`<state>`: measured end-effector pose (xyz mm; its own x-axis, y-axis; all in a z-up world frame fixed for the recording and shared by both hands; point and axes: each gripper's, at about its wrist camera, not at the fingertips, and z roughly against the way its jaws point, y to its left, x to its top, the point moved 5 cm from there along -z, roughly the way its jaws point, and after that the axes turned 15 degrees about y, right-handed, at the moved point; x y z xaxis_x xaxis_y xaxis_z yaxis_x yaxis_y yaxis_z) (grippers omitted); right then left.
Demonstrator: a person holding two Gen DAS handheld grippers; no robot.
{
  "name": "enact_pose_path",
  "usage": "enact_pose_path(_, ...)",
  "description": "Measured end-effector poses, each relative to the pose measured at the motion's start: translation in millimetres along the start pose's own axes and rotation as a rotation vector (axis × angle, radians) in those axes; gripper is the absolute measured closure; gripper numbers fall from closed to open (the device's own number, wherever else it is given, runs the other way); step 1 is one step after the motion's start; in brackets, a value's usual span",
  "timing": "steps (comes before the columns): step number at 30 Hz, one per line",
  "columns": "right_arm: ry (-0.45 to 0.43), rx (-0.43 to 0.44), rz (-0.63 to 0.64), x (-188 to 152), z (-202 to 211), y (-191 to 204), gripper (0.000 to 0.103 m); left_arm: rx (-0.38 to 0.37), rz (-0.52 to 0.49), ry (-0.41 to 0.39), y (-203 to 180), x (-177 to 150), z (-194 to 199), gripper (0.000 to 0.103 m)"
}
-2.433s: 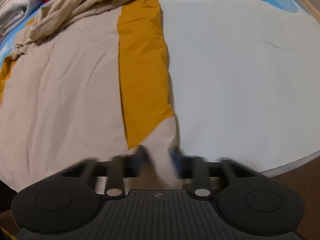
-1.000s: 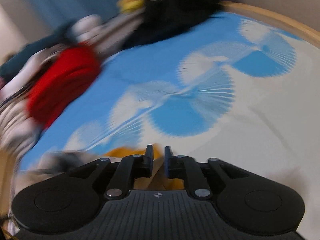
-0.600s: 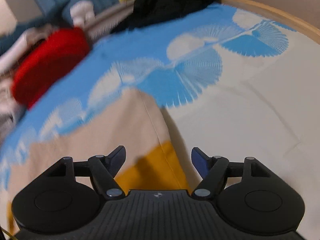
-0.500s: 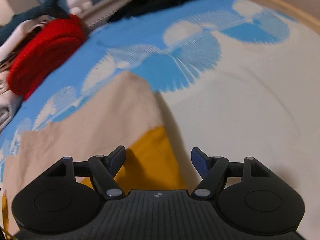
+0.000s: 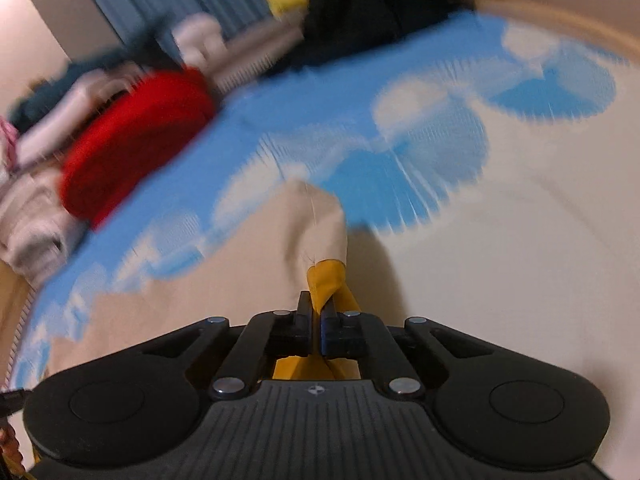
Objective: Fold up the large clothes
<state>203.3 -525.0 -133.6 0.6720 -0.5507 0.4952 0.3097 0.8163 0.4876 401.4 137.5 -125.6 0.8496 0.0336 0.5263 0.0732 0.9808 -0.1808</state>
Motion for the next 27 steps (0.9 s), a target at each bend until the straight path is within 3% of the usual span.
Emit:
enact_pose_path(2, -0.069, 0.021, 0.030, 8, 8, 12, 0.100, 0.016, -0.001, -0.024, 0, 2, 6, 0.098)
enact_pose_path(4, -0.076, -0.013, 0.056, 12, -2, 20, 0.100, 0.052, -0.023, -0.004, -1, -1, -1, 0.097)
enact_pose_path(7, 0.008, -0.143, 0.050, 8, -38, 13, 0.096, 0.092, -0.035, 0.088, -2, -11, -21, 0.087)
enact_pose_path(10, 0.091, -0.234, 0.036, -3, -60, 6, 0.086, 0.162, -0.067, 0.078, -7, -10, -8, 0.083)
enact_pose_path(13, 0.017, -0.277, 0.076, 3, -36, 18, 0.071, 0.074, -0.105, 0.002, -24, -6, 26, 0.078)
enact_pose_path(17, -0.039, -0.200, 0.174, 0, 5, 42, 0.057, -0.164, -0.267, 0.046, -79, -29, 36, 0.078)
enact_pose_path(20, 0.059, -0.146, 0.260, -21, 14, 55, 0.056, -0.201, -0.464, 0.079, -132, -58, 32, 0.078)
enact_pose_path(23, 0.150, -0.190, 0.311, -45, 11, 56, 0.056, -0.231, -0.582, 0.166, -170, -95, 14, 0.077)
enact_pose_path(27, 0.306, -0.301, 0.301, -80, -6, 27, 0.056, -0.051, -0.636, 0.291, -173, -129, -31, 0.076)
